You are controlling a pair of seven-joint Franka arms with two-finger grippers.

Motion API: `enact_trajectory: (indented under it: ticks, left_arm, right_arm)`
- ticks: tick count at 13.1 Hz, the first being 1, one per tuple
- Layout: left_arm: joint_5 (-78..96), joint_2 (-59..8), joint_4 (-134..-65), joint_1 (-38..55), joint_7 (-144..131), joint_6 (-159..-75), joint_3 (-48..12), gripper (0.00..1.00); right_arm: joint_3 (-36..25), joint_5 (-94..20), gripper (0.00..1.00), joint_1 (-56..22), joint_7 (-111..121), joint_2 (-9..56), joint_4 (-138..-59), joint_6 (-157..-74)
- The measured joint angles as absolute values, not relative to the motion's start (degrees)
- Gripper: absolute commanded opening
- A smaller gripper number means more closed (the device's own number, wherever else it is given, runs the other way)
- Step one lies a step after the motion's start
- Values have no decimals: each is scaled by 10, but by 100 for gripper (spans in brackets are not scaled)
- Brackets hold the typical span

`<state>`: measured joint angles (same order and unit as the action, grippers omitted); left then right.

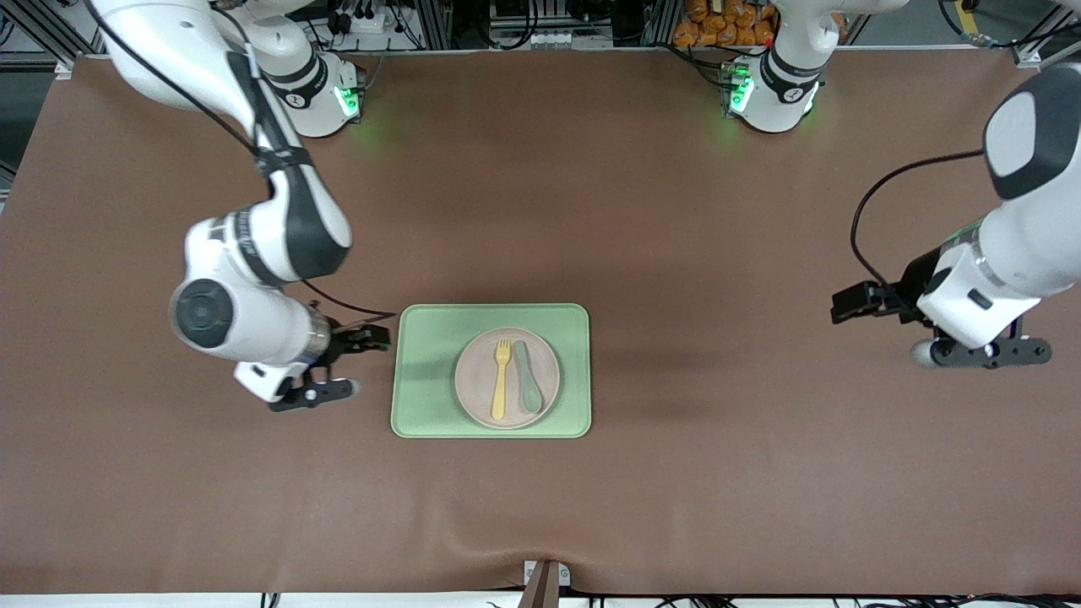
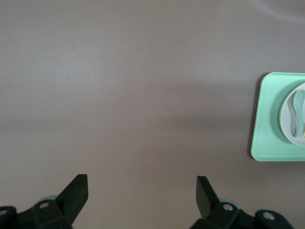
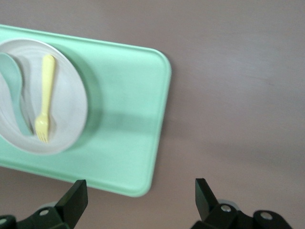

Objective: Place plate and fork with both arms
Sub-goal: 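Withdraw the left gripper while the right gripper reaches toward the plate, then lower the right gripper over the yellow fork on the plate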

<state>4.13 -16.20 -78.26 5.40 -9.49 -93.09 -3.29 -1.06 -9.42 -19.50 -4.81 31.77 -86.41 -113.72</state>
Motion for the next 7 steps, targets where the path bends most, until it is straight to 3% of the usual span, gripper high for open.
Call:
enact_trajectory:
  ticks: [4, 7]
  left_arm:
    - [40, -65, -875, 53, -98, -925, -33, 100]
    - [39, -8, -933, 51, -100, -926, -33, 100]
  right_arm:
    - [-11, -94, 100, -246, -147, 371, -863, -1238]
    - [-12, -48, 100, -267, -205, 386, -850, -1262]
